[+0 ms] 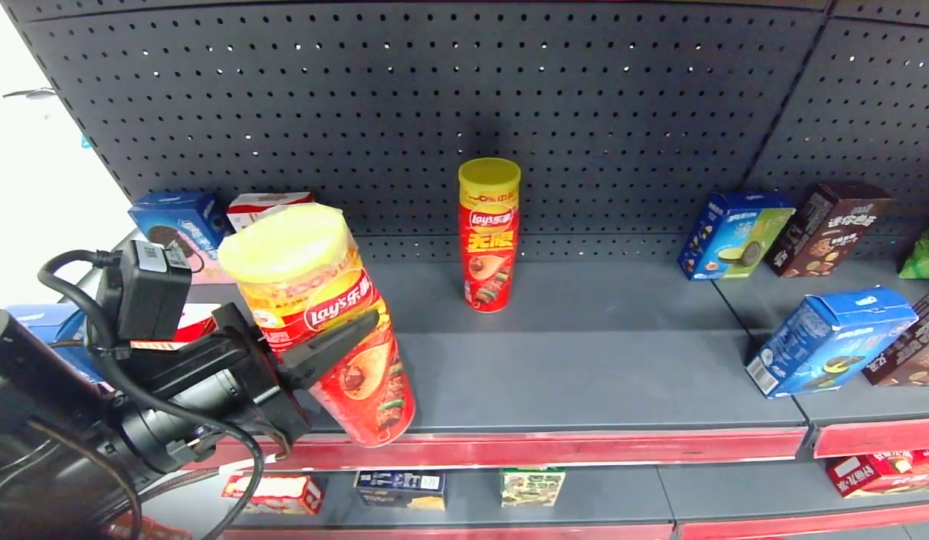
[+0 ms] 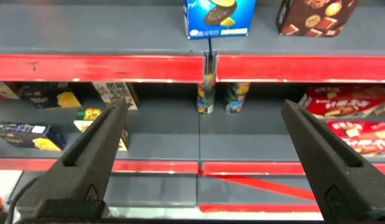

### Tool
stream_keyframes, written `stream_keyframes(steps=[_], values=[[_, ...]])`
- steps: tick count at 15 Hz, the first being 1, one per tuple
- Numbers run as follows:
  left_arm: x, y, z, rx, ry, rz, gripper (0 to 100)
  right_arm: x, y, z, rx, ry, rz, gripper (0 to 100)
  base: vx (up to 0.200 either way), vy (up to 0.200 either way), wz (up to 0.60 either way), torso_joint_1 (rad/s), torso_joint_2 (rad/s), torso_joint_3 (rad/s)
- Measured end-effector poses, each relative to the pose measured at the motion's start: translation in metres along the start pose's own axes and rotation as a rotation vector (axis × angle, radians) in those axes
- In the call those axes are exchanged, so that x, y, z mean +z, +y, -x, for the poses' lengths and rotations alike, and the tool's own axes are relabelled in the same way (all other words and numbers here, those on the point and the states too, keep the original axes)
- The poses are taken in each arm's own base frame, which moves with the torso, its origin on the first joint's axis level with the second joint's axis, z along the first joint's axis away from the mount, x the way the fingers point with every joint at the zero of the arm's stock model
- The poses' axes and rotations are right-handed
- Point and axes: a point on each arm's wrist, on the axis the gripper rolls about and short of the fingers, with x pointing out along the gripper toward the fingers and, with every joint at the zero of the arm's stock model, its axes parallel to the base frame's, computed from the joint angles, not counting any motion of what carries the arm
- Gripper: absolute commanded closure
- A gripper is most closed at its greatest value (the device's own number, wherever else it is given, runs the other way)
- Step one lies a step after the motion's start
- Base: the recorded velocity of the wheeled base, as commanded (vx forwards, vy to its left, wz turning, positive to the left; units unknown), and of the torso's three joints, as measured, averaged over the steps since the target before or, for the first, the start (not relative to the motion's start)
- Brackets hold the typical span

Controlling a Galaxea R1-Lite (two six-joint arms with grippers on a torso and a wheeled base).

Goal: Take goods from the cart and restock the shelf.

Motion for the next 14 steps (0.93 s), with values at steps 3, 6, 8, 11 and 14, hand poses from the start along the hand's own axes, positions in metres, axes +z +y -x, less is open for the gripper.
stream_keyframes(steps=[3, 6, 8, 11, 14], values=[[0.002, 0.002, -0.001, 0.005, -0.010, -0.004, 100, 0.000, 0.000, 0.000, 0.001, 0.001, -0.001, 0, 0.000, 0.000, 0.00, 0.000, 0.00, 0.000], [0.007, 0.004, -0.005, 0.011, -0.031, -0.013, 100, 0.000, 0.000, 0.000, 0.001, 0.002, 0.000, 0, 0.000, 0.000, 0.00, 0.000, 0.00, 0.000], [0.008, 0.004, -0.005, 0.013, -0.033, -0.014, 100, 0.000, 0.000, 0.000, 0.002, 0.001, 0.001, 0, 0.000, 0.000, 0.00, 0.000, 0.00, 0.000], [0.008, 0.005, -0.005, 0.015, -0.032, -0.012, 100, 0.000, 0.000, 0.000, 0.003, 0.003, 0.001, 0, 0.000, 0.000, 0.00, 0.000, 0.00, 0.000], [0.004, 0.015, 0.005, 0.120, 0.068, 0.011, 100, 0.000, 0.000, 0.000, 0.003, 0.002, 0.001, 0, 0.000, 0.000, 0.00, 0.000, 0.00, 0.000]])
